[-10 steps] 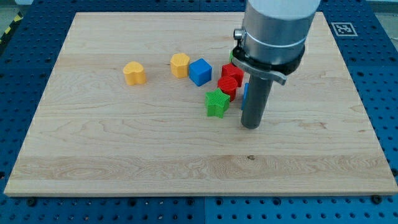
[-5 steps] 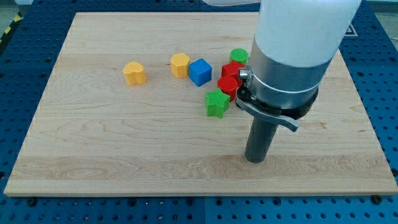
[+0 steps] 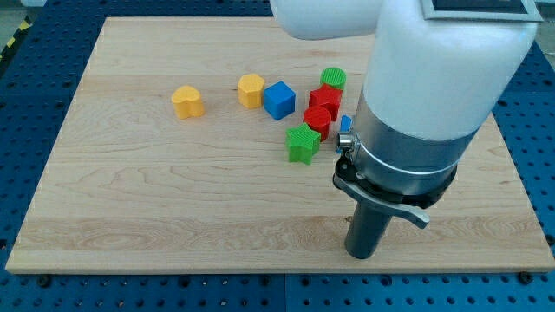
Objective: Move your arm to the vertical bottom of the yellow heart
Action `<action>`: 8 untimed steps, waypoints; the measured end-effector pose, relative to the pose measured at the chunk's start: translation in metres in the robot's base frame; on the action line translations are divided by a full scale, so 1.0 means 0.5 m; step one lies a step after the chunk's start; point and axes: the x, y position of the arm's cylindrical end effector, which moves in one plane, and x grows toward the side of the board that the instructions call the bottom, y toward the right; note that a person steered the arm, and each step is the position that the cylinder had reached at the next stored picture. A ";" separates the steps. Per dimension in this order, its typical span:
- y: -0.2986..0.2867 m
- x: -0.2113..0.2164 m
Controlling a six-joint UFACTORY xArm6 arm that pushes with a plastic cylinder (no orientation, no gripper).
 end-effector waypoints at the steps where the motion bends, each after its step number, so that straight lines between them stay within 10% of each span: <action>1: -0.053 0.003; 8: -0.499 -0.269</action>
